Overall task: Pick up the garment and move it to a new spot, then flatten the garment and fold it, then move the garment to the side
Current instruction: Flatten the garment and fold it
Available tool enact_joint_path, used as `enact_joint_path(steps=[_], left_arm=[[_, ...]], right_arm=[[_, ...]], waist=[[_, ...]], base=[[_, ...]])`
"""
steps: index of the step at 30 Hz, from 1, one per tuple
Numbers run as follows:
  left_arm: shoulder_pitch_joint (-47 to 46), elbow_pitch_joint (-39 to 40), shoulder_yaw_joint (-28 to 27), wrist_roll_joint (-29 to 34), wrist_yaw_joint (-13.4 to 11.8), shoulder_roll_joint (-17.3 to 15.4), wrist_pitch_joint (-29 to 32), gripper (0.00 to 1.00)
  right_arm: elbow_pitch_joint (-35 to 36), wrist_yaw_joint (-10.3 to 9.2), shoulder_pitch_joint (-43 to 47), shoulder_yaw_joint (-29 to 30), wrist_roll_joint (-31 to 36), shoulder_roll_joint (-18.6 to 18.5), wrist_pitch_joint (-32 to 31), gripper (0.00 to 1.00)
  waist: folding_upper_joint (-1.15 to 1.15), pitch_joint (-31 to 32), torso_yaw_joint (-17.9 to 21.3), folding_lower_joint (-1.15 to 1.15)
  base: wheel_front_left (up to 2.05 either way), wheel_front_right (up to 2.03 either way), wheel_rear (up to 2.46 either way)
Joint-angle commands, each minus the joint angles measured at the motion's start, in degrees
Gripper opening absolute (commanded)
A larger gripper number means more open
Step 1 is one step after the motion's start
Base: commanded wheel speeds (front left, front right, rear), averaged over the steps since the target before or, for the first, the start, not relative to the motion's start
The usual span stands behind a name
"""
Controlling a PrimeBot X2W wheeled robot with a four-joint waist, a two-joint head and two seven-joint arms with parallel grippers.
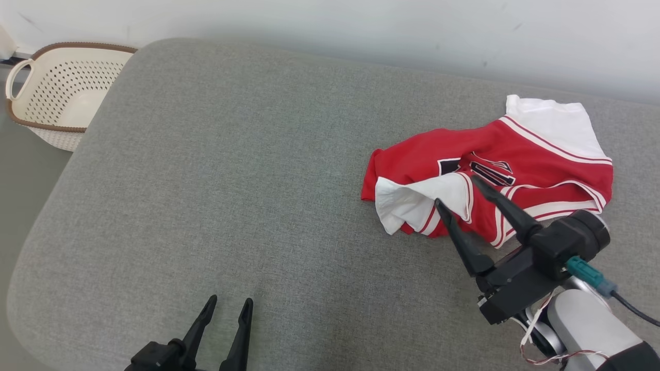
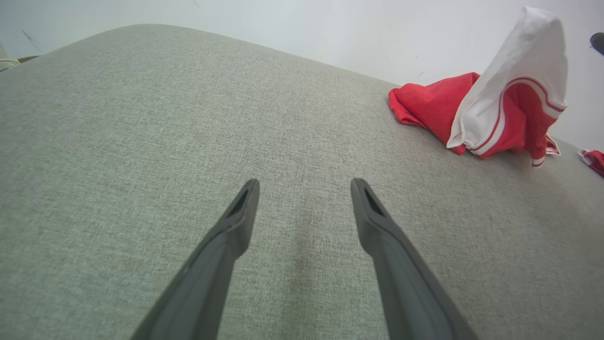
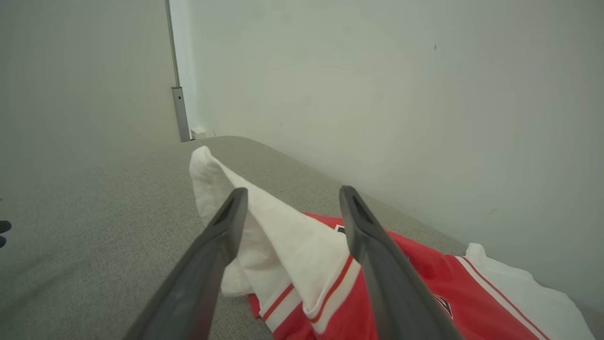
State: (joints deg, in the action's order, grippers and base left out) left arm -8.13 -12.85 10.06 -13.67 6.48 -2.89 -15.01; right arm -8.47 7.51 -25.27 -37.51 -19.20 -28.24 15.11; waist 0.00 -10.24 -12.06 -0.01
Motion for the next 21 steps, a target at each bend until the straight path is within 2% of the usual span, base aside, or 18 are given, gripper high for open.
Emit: enact_joint_path(steps=[1,10,11,12,13,14,21], left_arm=[[0.9,-0.2,-0.4,-0.1,0.2,0.0,-0.2,1.00],[1.0,-0.4,-0.9,-0.7,0.2,0.0,-0.2,1.00],[1.1,-0.4,-0.9,-0.7,0.3,0.0,-0.2,1.00],[1.2,-0.3,-0.9,-0.7,0.2,0.0,-0.2,1.00],[1.4,-0.3,-1.0,-0.7,0.2,0.0,-0.2,1.00],[1.5,-0.2,-1.2,-0.7,0.1,0.0,-0.2,1.00],[1.8,0.6,-2.2,-0.4,0.0,0.0,-0.2,1.00]], right_arm=[[-0.8,-0.04,-0.6,-1.2,0.4,-0.5,0.0,1.00],[-11.4,-0.04,-4.9,-2.7,4.7,2.0,0.0,1.00],[-12.4,-0.04,-5.1,-3.0,4.7,2.3,0.0,0.83],[-13.4,-0.04,-5.4,-3.2,5.0,2.5,0.0,0.42],[-14.1,-0.04,-5.7,-3.2,5.1,2.6,0.0,0.26],[-14.4,-0.04,-5.8,-3.3,5.1,2.7,0.0,0.00],[-11.8,-0.04,-2.4,-3.6,4.9,0.9,0.0,0.00]], waist=[[0.00,0.1,-0.2,0.01],[0.00,0.4,-1.6,0.01],[0.00,0.5,-1.7,0.01],[0.00,0.5,-1.7,0.01],[0.00,0.6,-1.7,0.01],[0.00,0.7,-1.5,0.01],[0.00,1.8,1.8,0.01]], base=[[0.00,0.00,0.00],[0.00,0.00,0.00],[0.00,0.00,0.00],[0.00,0.00,0.00],[0.00,0.00,0.00],[0.00,0.00,0.00],[0.00,0.00,0.00]])
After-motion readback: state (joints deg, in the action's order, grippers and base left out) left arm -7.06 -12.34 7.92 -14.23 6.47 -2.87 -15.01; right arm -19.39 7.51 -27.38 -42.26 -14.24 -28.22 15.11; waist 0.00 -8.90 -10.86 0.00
